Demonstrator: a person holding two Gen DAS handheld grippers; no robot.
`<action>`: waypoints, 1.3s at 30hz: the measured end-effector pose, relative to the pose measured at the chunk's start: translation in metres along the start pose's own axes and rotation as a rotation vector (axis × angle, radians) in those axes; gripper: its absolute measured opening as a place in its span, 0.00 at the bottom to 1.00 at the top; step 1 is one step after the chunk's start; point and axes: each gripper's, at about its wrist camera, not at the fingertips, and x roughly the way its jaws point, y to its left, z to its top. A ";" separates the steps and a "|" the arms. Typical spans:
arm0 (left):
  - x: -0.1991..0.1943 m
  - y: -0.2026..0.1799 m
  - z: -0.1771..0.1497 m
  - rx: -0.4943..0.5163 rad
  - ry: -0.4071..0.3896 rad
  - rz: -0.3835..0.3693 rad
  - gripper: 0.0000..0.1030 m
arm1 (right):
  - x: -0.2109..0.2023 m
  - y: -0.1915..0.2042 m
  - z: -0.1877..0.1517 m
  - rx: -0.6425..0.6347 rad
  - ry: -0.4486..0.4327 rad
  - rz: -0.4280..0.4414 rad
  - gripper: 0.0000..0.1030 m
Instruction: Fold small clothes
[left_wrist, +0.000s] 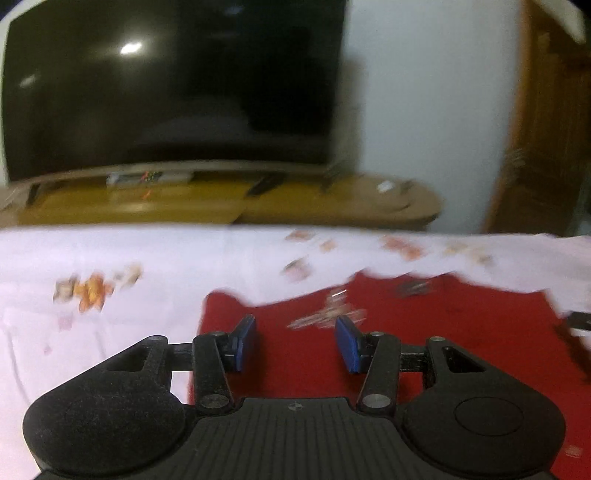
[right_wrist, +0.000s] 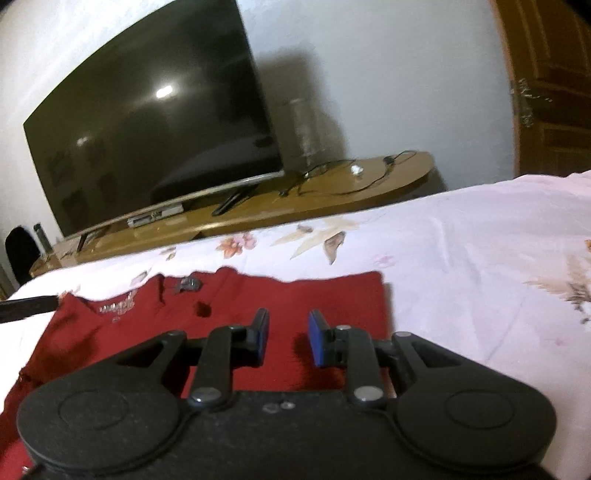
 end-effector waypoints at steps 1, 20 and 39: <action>0.016 0.010 -0.004 -0.033 0.057 0.041 0.47 | 0.006 -0.001 -0.002 -0.002 0.022 -0.006 0.23; -0.012 0.016 -0.018 0.019 0.005 0.053 0.54 | -0.002 -0.011 -0.008 0.000 0.036 -0.045 0.28; -0.078 0.029 -0.045 0.021 0.024 0.117 0.73 | -0.041 -0.008 -0.025 -0.006 0.112 -0.074 0.35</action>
